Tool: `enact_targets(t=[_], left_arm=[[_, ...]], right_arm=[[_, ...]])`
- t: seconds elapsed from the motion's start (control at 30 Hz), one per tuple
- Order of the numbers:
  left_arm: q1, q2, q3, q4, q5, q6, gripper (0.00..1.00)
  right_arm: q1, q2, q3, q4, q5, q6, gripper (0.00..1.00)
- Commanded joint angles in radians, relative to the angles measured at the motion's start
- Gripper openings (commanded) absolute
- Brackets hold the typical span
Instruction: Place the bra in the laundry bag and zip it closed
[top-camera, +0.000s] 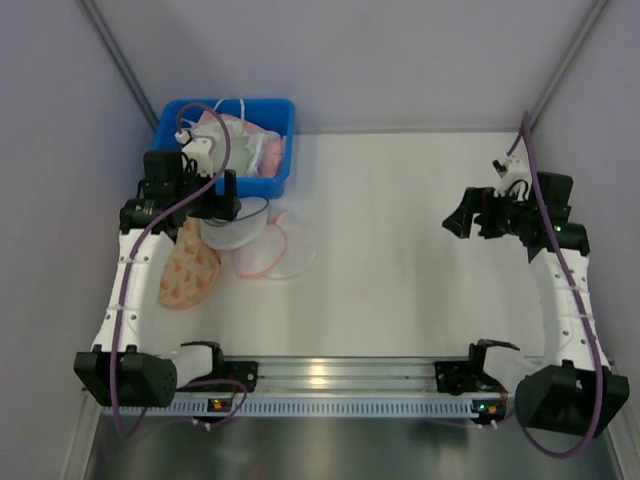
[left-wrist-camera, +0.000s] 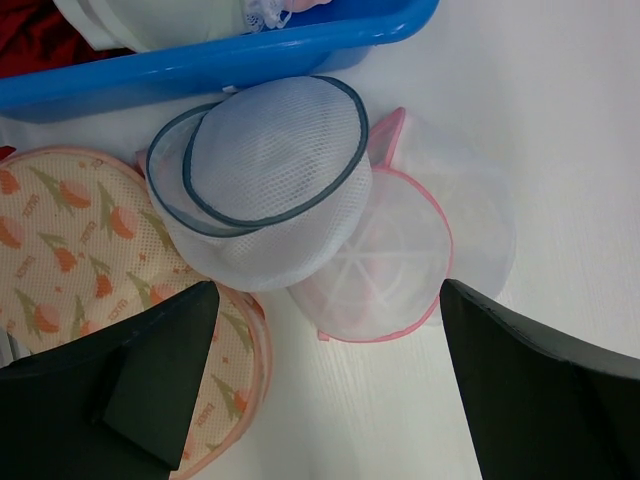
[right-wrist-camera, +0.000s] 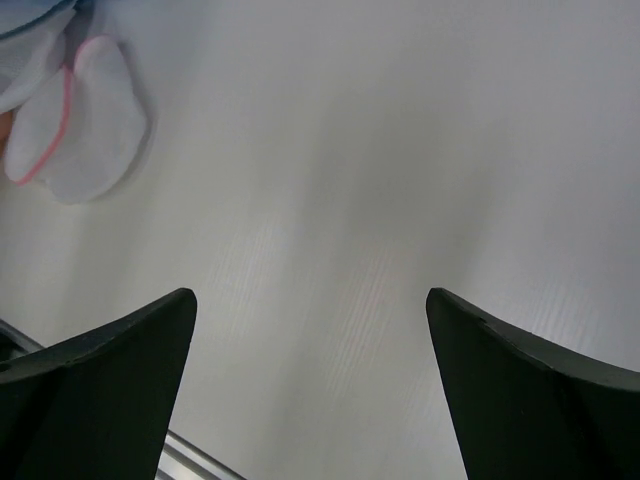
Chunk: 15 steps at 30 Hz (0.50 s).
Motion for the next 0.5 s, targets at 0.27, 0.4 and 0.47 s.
enact_targets(t=[0.27, 0.4, 0.47], left_arm=[[-0.087, -0.107, -0.29, 0.006, 0.001, 0.431, 0.92], [-0.221, -0.077, -0.373, 0.008, -0.076, 0.519, 0.89], [-0.255, -0.042, -0.373, 0.011, -0.097, 0.53, 0.87]], right_arm=[[0.104, 0.206, -0.001, 0.199, -0.059, 0.142, 0.99], [0.105, 0.231, -0.018, 0.199, -0.065, 0.145, 1.0], [0.107, 0.231, -0.027, 0.202, -0.064, 0.143, 0.99]])
